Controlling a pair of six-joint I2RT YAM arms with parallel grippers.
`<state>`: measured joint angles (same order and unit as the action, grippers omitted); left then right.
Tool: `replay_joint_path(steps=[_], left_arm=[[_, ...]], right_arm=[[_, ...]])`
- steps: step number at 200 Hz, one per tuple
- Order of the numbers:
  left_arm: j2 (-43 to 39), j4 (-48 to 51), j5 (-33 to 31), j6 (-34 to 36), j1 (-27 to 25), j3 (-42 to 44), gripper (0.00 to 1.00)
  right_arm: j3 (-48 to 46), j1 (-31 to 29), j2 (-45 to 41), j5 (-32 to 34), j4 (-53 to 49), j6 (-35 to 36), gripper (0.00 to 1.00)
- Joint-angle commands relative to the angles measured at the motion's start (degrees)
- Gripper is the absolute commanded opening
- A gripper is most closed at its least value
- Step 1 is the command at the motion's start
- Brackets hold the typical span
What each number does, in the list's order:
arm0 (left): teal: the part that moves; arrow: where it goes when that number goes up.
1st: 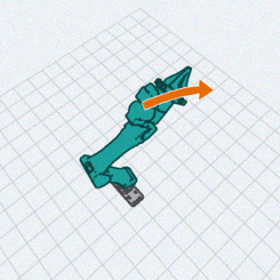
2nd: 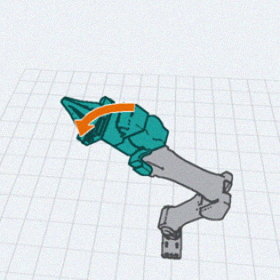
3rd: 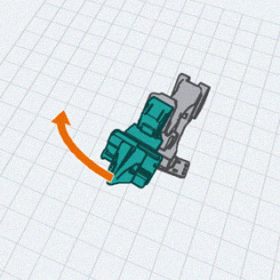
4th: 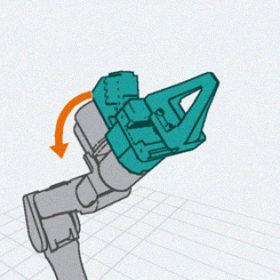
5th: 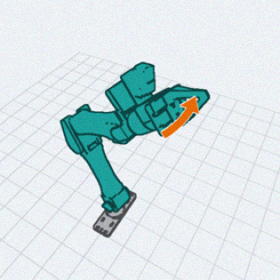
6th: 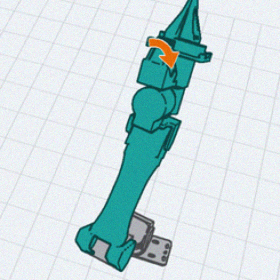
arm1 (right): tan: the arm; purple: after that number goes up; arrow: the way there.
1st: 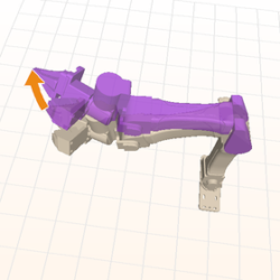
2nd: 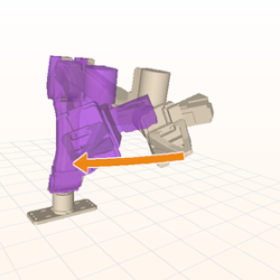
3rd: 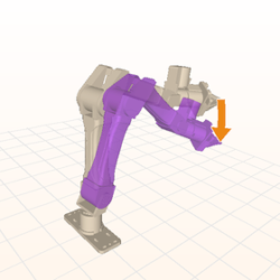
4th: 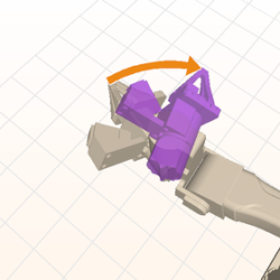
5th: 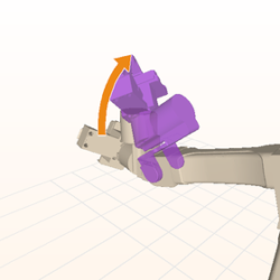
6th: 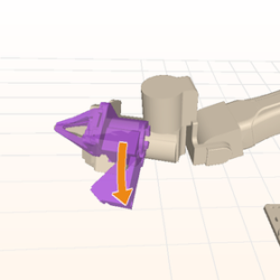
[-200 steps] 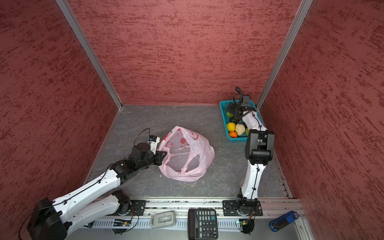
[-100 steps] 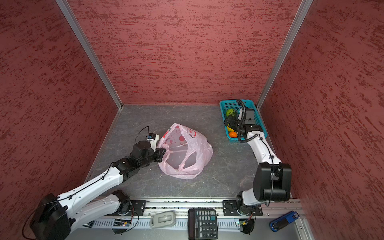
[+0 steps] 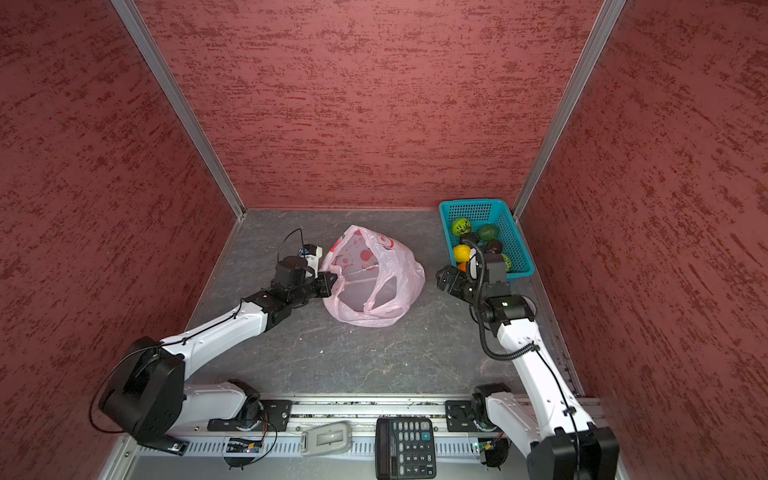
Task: Untie the knot of the plastic bag and take out the fruit
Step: 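Release the bag rim with the left gripper and draw it back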
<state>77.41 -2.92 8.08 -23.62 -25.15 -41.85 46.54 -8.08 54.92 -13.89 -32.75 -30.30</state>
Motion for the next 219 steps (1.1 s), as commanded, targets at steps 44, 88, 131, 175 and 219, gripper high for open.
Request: replay_joint_path(steps=[44,88,131,175,219], left_arm=[[11.59,-5.52,7.95,2.52,3.70,-7.90,0.00],[12.19,-5.36,10.50,1.64,3.79,-8.48,0.42],[6.65,-3.71,10.75,1.79,3.25,-6.35,0.77],[-3.29,-0.99,10.04,3.65,1.11,-2.50,1.00],[-13.14,3.19,11.54,3.73,0.64,1.40,1.00]], right_arm=[[-1.52,-2.82,-3.67,1.98,-3.27,-2.84,0.98],[-0.77,-2.95,-3.25,2.65,-3.10,-1.95,0.98],[0.56,-2.99,-0.94,3.25,-1.76,-0.23,0.99],[0.53,-2.95,1.58,3.24,1.11,0.78,0.98],[1.44,-2.96,4.36,3.09,3.72,1.62,0.98]])
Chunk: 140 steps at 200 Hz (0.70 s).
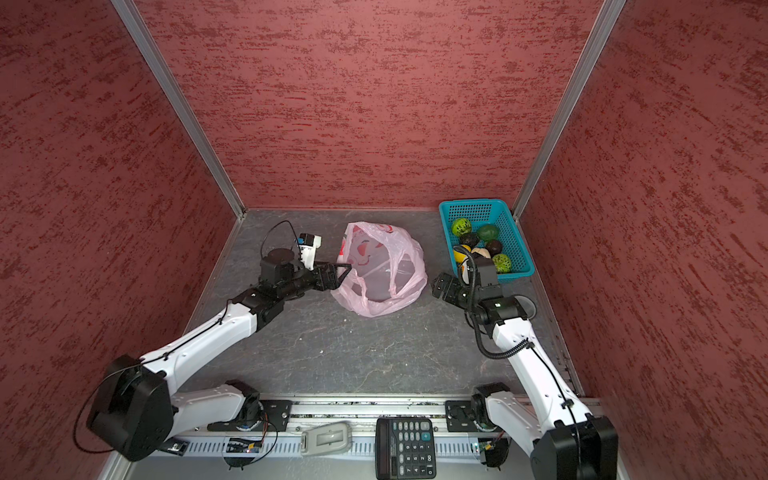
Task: Untie the knot of the plastic bag and take out the fruit
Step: 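Release the bag rim with the left gripper and draw it back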
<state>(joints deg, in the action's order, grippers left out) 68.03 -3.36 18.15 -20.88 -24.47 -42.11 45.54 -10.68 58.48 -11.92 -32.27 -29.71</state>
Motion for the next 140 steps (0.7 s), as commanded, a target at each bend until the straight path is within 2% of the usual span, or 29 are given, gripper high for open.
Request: replay_joint_path(steps=[1,33,63,106,140], left_arm=[[-3.99,3.76,1.63,1.01,-0.05,1.72,1.00],[-12.69,9.09,0.72,2.30,0.04,3.94,1.00],[-21.53,16.27,-6.87,5.83,0.96,6.21,1.00],[-29.69,18.29,-13.05,10.97,7.15,10.48,1.00],[-29.25,12.45,-13.51,15.80,13.95,12.59,1.00]], right_arm=[[2.45,-0.33,0.82,1.12,3.25,1.00,0.98],[2.19,-0.33,1.80,3.04,4.94,3.97,0.98],[1.14,0.54,3.01,6.11,9.01,9.19,0.98],[-3.34,6.54,4.84,8.67,20.02,15.01,0.98],[-8.83,11.55,7.58,10.57,32.94,17.47,0.98]])
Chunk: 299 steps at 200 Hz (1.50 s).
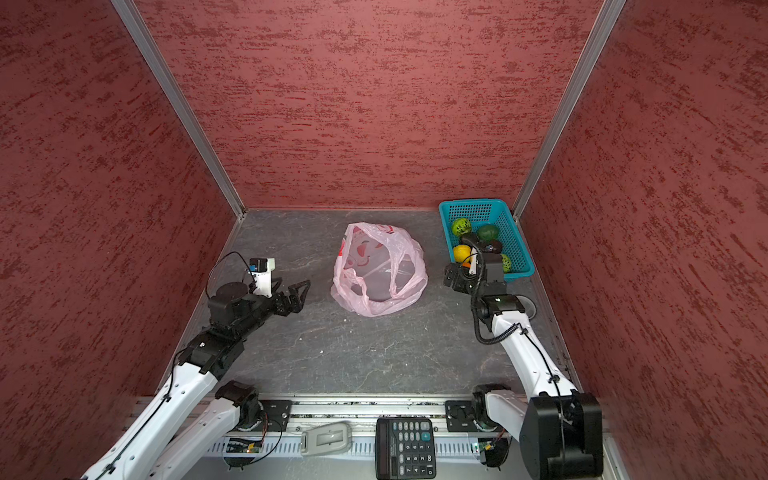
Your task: Untie the knot of the plastic bag and take out the fruit
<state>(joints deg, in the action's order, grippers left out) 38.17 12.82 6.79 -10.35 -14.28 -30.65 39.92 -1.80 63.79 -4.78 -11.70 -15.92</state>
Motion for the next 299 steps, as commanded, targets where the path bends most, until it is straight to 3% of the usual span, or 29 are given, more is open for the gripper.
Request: replay_joint_path(steps=[1,53,83,120,150,177,211,268,287,299], left_arm=[[0.68,-3.92,-2.09,5.30,4.01,1.17,1.00],[13.24,-19.12,1.15,6.80,14.05,3.35,1.00],[19.88,-31.27,-0.31,11.56,14.94,6.46,1.00],[25.28,-43.80,0.48,11.25,16.88,10.04,1.00],[32.31,-54.13,1.21,10.36,17.15,11.51,1.00],[39.00,-58.97,-1.05,9.96,17.81,11.03,1.00],[44.89,-64.72,-0.90,9.99,17.79,11.58,1.00],[48.78,-68.19,-1.21,11.65,16.19,11.80,1.00],[49.02,-68.69,-1.47,12.30,15.63,11.96,1.00],[49.10,-68.81,-1.60,12.28,15.62,11.94,1.00]], right_arm=[[-3.37,2.85,2.46,3.49,12.74,3.65,0.98],[-8.49,7.26,12.07,3.37,34.65,8.54,0.98],[-9.04,9.05,17.85,2.52,43.23,10.00,0.98],[-12.74,9.71,21.18,1.86,53.91,11.09,0.98],[-13.00,10.20,21.01,0.90,54.19,10.74,0.98],[-16.56,10.29,22.32,-3.05,63.39,10.88,0.98],[-18.85,10.28,21.86,-4.80,67.05,11.66,0.98],[-23.23,10.10,22.69,-6.71,75.53,12.76,0.98],[-26.05,10.01,26.01,-8.59,84.41,12.94,0.99],[-25.41,10.04,24.22,-6.57,79.91,12.93,0.99]])
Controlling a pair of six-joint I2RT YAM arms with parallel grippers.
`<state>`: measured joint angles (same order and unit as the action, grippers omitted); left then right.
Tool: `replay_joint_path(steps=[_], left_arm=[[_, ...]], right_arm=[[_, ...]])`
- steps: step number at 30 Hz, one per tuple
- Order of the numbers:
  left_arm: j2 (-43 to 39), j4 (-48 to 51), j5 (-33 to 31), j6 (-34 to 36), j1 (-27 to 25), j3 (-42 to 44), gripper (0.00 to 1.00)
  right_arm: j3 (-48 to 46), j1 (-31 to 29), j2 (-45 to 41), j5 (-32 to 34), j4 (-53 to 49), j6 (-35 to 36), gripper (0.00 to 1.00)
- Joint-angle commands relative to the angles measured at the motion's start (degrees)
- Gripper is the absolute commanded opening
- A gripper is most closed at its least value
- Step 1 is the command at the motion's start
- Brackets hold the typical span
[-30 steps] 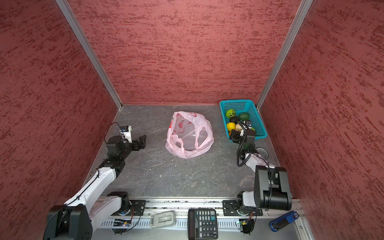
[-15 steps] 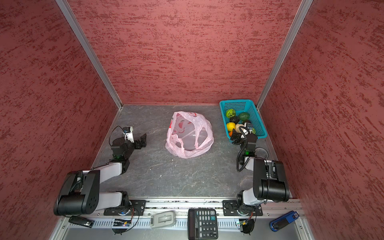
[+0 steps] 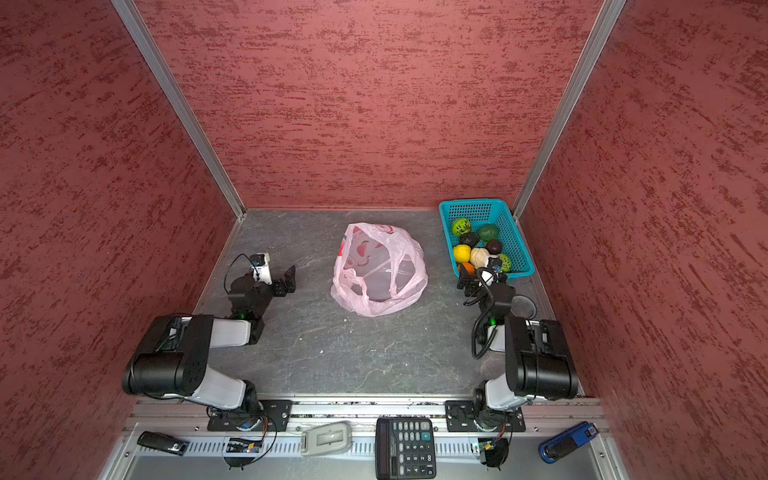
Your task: Untie the knot of the plastic bag and take out the fruit
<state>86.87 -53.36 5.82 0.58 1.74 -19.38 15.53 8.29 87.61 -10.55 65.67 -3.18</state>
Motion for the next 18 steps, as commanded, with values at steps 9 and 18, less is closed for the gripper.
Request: replay_joint_path(steps=[9,18], left_arm=[[0.63,-2.71,-0.89,1.30,-0.49,0.64,1.00],[0.60,-2.67,-0.91,1.35,-0.51,0.65,1.00]], right_arm=[[-1.47,-0.04,1.08,0.73,4.54,-0.61,0.99],[-0.76,-0.17,1.25,0.17,3.51,-0.31,0.99]])
